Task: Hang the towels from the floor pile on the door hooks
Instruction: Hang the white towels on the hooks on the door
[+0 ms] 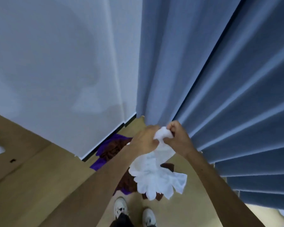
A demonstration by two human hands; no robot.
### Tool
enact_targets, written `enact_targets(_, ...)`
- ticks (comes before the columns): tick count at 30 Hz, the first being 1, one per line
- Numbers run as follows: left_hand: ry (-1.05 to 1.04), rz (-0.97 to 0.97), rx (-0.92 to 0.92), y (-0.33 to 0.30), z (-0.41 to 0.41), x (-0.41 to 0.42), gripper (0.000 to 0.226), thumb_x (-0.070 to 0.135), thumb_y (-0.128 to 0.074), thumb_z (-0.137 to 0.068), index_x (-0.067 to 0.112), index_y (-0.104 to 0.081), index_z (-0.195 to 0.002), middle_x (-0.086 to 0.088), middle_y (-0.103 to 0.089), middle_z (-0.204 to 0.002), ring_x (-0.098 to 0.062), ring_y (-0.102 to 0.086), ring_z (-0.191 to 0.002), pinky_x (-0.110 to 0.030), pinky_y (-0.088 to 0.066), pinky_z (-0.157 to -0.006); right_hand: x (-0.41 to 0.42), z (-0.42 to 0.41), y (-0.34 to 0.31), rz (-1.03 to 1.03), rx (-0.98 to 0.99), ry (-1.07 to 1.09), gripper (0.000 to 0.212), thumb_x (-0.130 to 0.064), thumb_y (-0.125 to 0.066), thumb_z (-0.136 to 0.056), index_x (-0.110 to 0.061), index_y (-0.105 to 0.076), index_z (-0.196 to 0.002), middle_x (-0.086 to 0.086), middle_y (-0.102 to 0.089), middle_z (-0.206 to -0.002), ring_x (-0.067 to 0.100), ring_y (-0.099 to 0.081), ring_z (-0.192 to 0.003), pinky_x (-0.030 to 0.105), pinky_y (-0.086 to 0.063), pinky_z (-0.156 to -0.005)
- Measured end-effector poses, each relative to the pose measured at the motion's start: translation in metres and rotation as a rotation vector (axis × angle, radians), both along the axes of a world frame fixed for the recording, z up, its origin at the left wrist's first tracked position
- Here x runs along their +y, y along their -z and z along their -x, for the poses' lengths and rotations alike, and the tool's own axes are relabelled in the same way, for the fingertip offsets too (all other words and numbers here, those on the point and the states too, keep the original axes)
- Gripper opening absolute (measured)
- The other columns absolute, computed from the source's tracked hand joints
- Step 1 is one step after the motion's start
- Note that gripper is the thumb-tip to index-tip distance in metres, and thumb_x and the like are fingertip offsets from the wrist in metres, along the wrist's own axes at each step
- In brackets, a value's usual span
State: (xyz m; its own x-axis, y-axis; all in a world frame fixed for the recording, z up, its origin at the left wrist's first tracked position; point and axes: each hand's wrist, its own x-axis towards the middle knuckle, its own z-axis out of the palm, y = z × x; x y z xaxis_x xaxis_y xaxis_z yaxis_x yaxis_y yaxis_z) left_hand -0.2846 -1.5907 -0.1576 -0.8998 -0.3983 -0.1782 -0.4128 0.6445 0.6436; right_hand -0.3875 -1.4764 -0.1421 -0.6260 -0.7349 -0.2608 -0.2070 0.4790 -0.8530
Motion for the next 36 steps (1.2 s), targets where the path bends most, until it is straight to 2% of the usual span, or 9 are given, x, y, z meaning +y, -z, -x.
enact_targets(3, -0.059, 0.066, 0.109, -0.061, 0.0, -0.016, 0.013, 0.011, -0.056, -0.083, 0.016, -0.047, -0.091, -0.003, -0.054, -0.09, -0.031, -0.056, -0.093, -0.028, -0.036, -0.07, -0.004, 0.003, -0.039, 0.095, -0.092, 0.028, 0.037, 0.003, -0.063, -0.071, -0.024, -0.045, -0.089, 0.002, -0.056, -0.088, 0.016, -0.054, -0.078, 0.032, -0.046, -0.067)
enact_targets(10, -0.357, 0.132, 0.362, -0.173, -0.042, -0.037, 0.03, 0.012, -0.05, -0.076, 0.026, -0.028, -0.06, 0.01, -0.038, -0.06, -0.008, -0.038, -0.056, -0.021, -0.026, -0.051, -0.027, -0.018, -0.063, -0.053, -0.124, -0.284, 0.02, -0.003, -0.063, -0.078, -0.001, -0.066, -0.097, 0.01, -0.07, -0.099, 0.024, -0.066, -0.093, 0.039, -0.055, -0.085)
enact_targets(14, -0.63, 0.25, 0.469, -0.213, -0.092, -0.048, 0.017, 0.023, -0.043, -0.064, 0.019, -0.028, -0.058, 0.006, -0.035, -0.056, -0.011, -0.034, -0.052, -0.028, -0.027, -0.048, -0.054, -0.023, -0.082, -0.048, 0.091, -0.412, 0.02, -0.01, -0.063, -0.085, 0.007, -0.056, -0.076, 0.004, -0.049, -0.071, 0.015, -0.048, -0.07, 0.026, -0.038, -0.065)
enact_targets(18, -0.8, 0.254, 0.582, -0.238, -0.143, -0.052, 0.019, 0.029, -0.048, -0.067, 0.019, -0.036, -0.056, 0.006, -0.037, -0.053, -0.01, -0.035, -0.051, -0.027, -0.029, -0.049, -0.084, -0.034, -0.126, 0.148, 0.381, -0.389, 0.045, -0.013, -0.061, -0.087, -0.022, -0.038, -0.049, -0.005, -0.037, -0.057, 0.017, -0.043, -0.063, 0.018, -0.028, -0.049)
enact_targets(22, -0.911, 0.091, 0.749, -0.257, -0.168, -0.046, 0.037, 0.036, -0.048, -0.083, 0.007, -0.045, -0.06, -0.006, -0.049, -0.055, -0.009, -0.045, -0.041, -0.03, -0.042, -0.041, -0.102, -0.058, -0.168, 0.295, 0.235, -0.455, 0.043, 0.001, -0.048, -0.083, -0.035, -0.064, -0.066, -0.006, -0.065, -0.064, 0.003, -0.059, -0.057, 0.011, -0.045, -0.053)
enact_targets(25, -0.987, 0.16, 0.591, -0.254, -0.17, -0.037, 0.025, 0.023, -0.041, -0.09, 0.005, -0.05, -0.076, -0.012, -0.063, -0.071, -0.015, -0.057, -0.05, -0.022, -0.048, -0.042, -0.106, -0.077, -0.19, 0.367, 0.099, -0.588, 0.026, -0.002, -0.057, -0.085, -0.023, -0.073, -0.081, -0.001, -0.072, -0.085, 0.009, -0.066, -0.075, 0.021, -0.057, -0.068)
enact_targets(28, -0.884, 0.106, 0.414, -0.244, -0.169, -0.028, 0.027, 0.009, -0.033, -0.093, 0.015, -0.058, -0.103, -0.004, -0.067, -0.098, -0.02, -0.065, -0.082, -0.032, -0.056, -0.07, -0.104, -0.092, -0.208, 0.404, -0.016, -0.701, 0.025, 0.002, -0.061, -0.082, -0.018, -0.075, -0.082, 0.002, -0.074, -0.088, 0.017, -0.069, -0.082, 0.028, -0.059, -0.077)
enact_targets(31, -0.684, 0.121, 0.299, -0.235, -0.17, -0.018, 0.046, -0.001, -0.032, -0.089, 0.02, -0.054, -0.124, 0.003, -0.062, -0.121, -0.013, -0.057, -0.11, -0.022, -0.042, -0.09, -0.103, -0.101, -0.222, 0.418, -0.1, -0.779, 0.031, 0.006, -0.054, -0.079, -0.016, -0.075, -0.077, -0.001, -0.074, -0.085, 0.011, -0.066, -0.08, 0.027, -0.057, -0.076)
enact_targets(36, -0.659, 0.058, 0.283, -0.237, -0.182, -0.016, 0.023, 0.003, -0.047, -0.082, 0.019, -0.055, -0.096, 0.003, -0.062, -0.107, -0.014, -0.056, -0.109, -0.031, -0.047, -0.088, -0.105, -0.117, -0.241, 0.471, -0.096, -0.871, 0.029, 0.008, -0.054, -0.078, -0.018, -0.065, -0.073, -0.006, -0.063, -0.074, 0.004, -0.056, -0.069, 0.012, -0.043, -0.062)
